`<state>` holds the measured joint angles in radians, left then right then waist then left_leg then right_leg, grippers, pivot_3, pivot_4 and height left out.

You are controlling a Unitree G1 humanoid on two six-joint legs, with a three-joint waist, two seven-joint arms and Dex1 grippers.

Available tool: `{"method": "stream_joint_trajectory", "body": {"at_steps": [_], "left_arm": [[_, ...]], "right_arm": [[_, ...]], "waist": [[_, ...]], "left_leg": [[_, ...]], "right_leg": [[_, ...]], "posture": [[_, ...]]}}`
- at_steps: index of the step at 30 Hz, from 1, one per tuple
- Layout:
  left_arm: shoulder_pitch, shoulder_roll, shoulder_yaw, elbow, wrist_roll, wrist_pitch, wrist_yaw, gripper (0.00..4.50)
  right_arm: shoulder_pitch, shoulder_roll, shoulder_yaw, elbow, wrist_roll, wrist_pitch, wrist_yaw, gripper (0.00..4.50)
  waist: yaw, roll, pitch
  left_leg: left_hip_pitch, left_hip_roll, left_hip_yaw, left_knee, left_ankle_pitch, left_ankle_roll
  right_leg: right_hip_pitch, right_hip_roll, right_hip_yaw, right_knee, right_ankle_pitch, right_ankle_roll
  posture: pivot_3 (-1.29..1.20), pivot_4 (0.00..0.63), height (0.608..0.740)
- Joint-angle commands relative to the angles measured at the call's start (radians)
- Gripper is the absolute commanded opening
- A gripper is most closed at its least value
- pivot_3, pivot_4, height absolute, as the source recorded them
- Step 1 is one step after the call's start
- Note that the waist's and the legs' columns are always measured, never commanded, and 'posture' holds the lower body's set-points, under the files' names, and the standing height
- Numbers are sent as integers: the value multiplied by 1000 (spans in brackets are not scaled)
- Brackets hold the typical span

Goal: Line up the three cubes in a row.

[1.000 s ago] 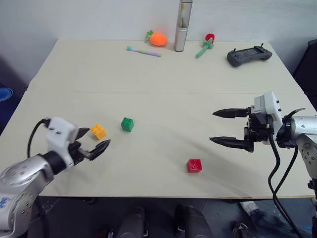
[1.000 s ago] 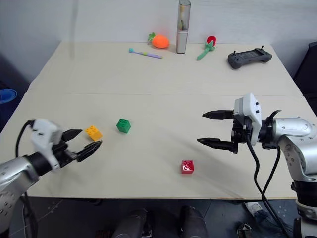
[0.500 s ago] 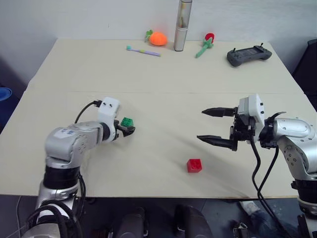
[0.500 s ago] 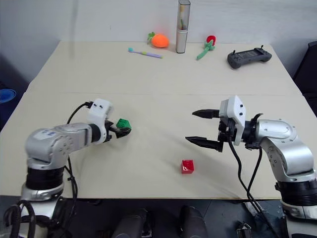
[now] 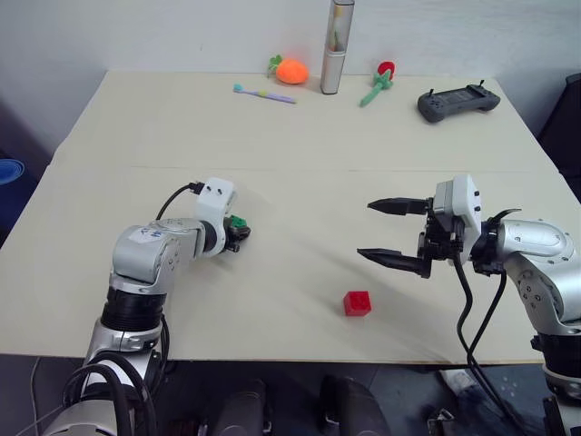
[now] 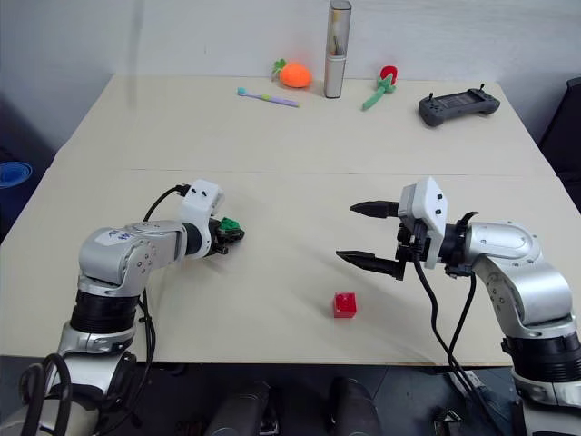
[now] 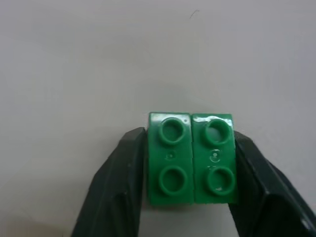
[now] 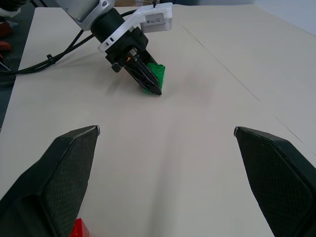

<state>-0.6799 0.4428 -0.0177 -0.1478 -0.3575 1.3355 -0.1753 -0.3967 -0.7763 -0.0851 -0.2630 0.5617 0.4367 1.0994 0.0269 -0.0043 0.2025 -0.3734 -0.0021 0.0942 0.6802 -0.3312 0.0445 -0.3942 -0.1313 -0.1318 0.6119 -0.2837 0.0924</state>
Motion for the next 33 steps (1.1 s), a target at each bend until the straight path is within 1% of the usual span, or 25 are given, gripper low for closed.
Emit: {"method": "stream_joint_trajectory", "body": {"at_steps": [1, 5, 8, 10, 12, 14, 16, 20, 24, 26, 29, 31, 33], "left_arm": [[-5, 25, 16, -64, -17, -6, -52, 1514], [18, 133, 7, -135, -82, -135, -255, 1515], [77, 270, -28, -219, -132, -366, -560, 1515], [127, 359, -61, -260, -150, -478, -738, 1515], [172, 427, -90, -281, -166, -555, -881, 1515], [206, 468, -156, -270, -117, -652, -971, 1515], [218, 469, -217, -243, -53, -731, -995, 1515], [202, 408, -305, -198, 27, -832, -1009, 1515], [158, 335, -349, -148, 68, -849, -1004, 1515], [147, 313, -362, -135, 91, -852, -997, 1515], [118, 284, -417, -100, 178, -874, -973, 1515], [101, 259, -419, -88, 192, -850, -956, 1515], [97, 259, -426, -97, 192, -842, -979, 1515]], "right_arm": [[27, -27, -23, -48, 19, -7, 27, 4500], [70, -73, -31, -78, 47, 6, 95, 4500], [127, -131, -38, -100, 63, 4, 172, 4500], [155, -163, -42, -107, 60, -8, 203, 4500], [183, -194, -35, -104, 25, -44, 229, 4500], [212, -218, -33, -106, 7, -66, 254, 4500], [226, -227, -40, -114, 16, -62, 256, 4500], [261, -236, -56, -135, 18, -60, 255, 4500], [312, -241, -77, -166, 17, -62, 248, 4500], [330, -240, -85, -176, 17, -60, 241, 4500], [353, -236, -94, -193, 20, -54, 224, 4500], [359, -234, -94, -203, 22, -53, 215, 4500], [361, -232, -91, -206, 19, -54, 206, 4500]], "waist": [[0, 0, 0], [-2, 0, 0], [-3, 0, 0], [-4, 0, 0], [-4, 0, 0], [-2, 0, 0], [1, 0, 0], [6, 0, 0], [5, 0, 0], [4, 0, 0], [3, 0, 0], [3, 0, 0], [2, 0, 0]], "left_leg": [[0, 0, 0, 0, 0, 0], [-1, 0, 0, 0, 0, 0], [-1, 1, 0, 0, 0, -1], [-1, 1, 0, -1, -1, -2], [0, 1, 1, -1, -1, -2], [0, 1, 1, 0, -1, -2], [1, 1, 1, 0, -1, -1], [0, 1, 0, 1, -1, 0], [-1, 1, 0, 1, -2, 1], [-1, 1, 0, 1, -2, 1], [-1, 1, 0, 1, -2, 2], [-1, 1, 0, 1, -2, 2], [-1, 1, 0, 1, -1, 2]], "right_leg": [[0, 0, 0, 0, 0, 0], [-1, 0, 0, 0, 0, 0], [-1, 0, 0, -1, 0, 0], [-1, 0, 0, -2, 0, 0], [-1, 0, 0, -2, 0, 0], [-1, 0, 1, -5, 0, -1], [0, 0, 0, -5, 0, -1], [0, -2, 0, -5, 0, -1], [0, -1, 0, -5, 0, -1], [0, -1, -1, -5, 0, 0], [0, -1, 0, -5, 0, 0], [0, -1, 0, -4, 0, 0], [0, -1, -1, -3, 0, 0]], "posture": [[0, 150, 740], [0, 150, 740], [0, 150, 740], [0, 150, 740], [0, 150, 740], [0, 150, 740], [0, 150, 740], [0, 150, 740], [0, 150, 740], [0, 150, 740], [0, 150, 740], [0, 150, 740], [0, 150, 740]]}}
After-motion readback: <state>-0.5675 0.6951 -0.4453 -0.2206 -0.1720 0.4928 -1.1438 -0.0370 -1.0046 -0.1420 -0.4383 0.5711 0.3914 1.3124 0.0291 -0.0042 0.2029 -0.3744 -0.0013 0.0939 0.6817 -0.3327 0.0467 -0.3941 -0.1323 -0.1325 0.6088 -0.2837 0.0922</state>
